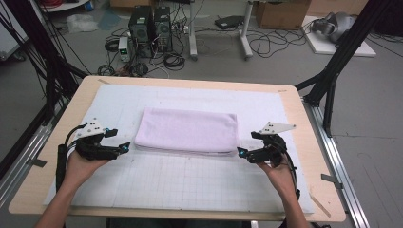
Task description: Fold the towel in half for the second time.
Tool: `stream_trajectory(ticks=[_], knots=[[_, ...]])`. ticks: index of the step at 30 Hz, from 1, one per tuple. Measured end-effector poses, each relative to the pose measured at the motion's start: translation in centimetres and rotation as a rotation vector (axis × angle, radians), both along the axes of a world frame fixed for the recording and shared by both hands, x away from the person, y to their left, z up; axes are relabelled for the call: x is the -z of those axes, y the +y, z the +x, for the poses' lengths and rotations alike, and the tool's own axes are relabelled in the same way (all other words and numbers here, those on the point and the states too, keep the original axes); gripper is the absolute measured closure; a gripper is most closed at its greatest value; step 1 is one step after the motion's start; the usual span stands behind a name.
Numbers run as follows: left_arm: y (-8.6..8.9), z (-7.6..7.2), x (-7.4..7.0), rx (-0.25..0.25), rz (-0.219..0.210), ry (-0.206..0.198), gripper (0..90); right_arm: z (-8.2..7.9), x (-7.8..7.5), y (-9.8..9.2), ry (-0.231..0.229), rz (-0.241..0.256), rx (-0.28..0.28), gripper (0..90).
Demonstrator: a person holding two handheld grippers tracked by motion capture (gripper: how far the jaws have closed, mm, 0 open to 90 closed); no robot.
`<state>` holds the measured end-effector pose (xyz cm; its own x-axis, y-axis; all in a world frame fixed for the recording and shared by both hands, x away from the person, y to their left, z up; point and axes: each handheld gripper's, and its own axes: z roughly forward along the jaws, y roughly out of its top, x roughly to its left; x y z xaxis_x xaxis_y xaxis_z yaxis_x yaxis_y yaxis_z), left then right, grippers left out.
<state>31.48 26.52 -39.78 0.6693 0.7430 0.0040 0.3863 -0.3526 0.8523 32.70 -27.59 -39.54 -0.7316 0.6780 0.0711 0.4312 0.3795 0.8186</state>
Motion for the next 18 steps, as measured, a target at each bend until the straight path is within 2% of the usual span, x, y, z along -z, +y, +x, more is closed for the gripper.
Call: stream_trajectory(ticks=[15,18], knots=[[0.3,-1.8,1.0,-0.015,-0.004,0.0,24.6,-2.2,1.1,-1.2,-0.005,0.018,0.024,11.7],[0.3,-2.1,1.1,-0.013,-0.015,0.003,24.5,-2.7,1.2,-1.4,-0.003,0.023,0.03,11.7]])
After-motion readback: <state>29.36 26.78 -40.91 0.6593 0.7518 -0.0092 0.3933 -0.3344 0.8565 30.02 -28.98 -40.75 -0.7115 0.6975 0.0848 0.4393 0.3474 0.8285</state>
